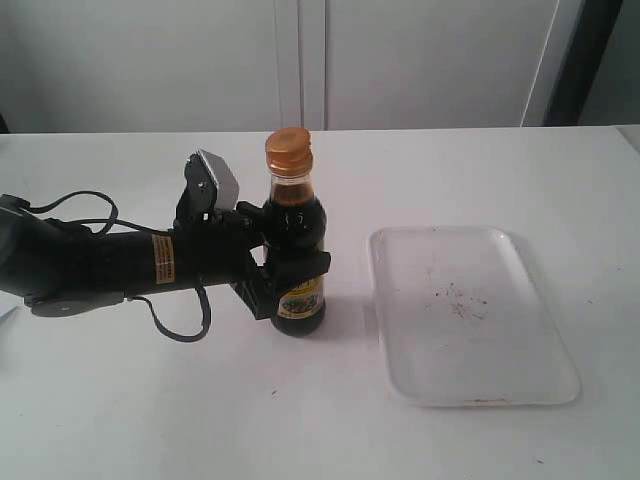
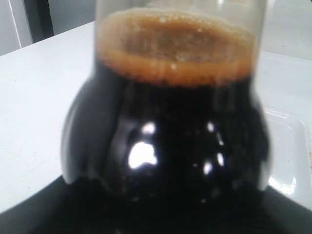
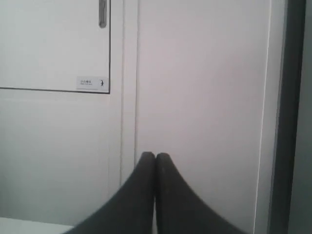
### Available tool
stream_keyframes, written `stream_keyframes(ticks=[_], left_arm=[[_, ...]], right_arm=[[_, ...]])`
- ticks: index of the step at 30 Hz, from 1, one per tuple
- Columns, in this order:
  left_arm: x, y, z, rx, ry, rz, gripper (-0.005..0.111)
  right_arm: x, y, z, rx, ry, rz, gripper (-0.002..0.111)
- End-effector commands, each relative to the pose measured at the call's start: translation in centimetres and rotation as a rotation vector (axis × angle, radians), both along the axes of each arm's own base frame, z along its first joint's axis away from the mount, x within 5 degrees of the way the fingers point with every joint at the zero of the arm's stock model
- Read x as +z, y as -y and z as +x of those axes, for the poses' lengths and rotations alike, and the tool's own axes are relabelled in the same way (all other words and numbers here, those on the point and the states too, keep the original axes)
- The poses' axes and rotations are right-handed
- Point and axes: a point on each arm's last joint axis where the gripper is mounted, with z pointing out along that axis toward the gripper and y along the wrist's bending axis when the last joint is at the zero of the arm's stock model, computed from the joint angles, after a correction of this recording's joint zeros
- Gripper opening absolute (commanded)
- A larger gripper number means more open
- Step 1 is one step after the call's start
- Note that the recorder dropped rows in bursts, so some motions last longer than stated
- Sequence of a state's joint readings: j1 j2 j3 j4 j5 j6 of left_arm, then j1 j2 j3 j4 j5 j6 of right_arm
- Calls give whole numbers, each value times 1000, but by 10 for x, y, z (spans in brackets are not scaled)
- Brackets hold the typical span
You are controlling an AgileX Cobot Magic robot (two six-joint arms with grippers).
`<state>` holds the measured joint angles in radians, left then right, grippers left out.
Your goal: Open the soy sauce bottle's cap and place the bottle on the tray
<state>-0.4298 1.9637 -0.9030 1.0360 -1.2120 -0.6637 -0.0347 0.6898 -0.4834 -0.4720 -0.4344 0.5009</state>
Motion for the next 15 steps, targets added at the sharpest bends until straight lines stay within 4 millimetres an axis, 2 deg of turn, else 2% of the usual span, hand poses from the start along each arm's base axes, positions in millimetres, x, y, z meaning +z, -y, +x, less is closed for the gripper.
stream_keyframes(ticks=[1, 4, 7, 15], left_arm=[[2, 2, 0, -5, 5, -13, 0], [2, 2, 0, -5, 5, -13, 0], [2, 2, 0, -3, 5, -14, 0], [2, 2, 0, -5, 5, -13, 0]], right_arm=[[-13, -4, 25, 46, -77, -5, 0], [-22, -12, 38, 110, -113, -16, 0], [-34, -29, 49, 181, -161, -47, 0], [-65, -61, 62, 176, -192, -106, 0]])
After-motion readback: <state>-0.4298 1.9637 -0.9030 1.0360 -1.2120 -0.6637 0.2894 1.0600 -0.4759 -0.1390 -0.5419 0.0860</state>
